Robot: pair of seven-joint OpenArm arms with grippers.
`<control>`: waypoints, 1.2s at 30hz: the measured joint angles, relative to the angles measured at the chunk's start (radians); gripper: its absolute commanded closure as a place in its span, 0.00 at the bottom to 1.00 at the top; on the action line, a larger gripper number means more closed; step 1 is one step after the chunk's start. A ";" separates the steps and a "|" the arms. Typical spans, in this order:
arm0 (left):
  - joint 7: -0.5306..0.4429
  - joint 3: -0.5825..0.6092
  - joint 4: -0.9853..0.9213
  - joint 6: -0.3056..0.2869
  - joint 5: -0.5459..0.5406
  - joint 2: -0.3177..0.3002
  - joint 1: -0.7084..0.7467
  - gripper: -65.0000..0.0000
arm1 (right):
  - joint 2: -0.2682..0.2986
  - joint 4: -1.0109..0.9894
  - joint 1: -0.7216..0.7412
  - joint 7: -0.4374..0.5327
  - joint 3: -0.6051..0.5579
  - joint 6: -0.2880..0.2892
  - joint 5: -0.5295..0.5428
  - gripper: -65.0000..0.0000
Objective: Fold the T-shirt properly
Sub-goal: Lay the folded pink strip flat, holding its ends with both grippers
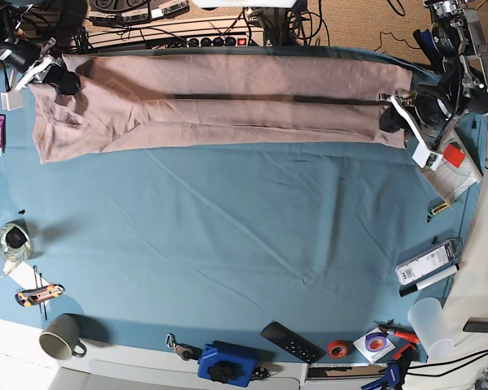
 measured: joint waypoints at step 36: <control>-0.071 -0.014 -0.204 0.089 -0.115 -0.006 0.005 0.84 | 0.000 0.000 0.003 0.000 0.000 0.000 0.001 0.73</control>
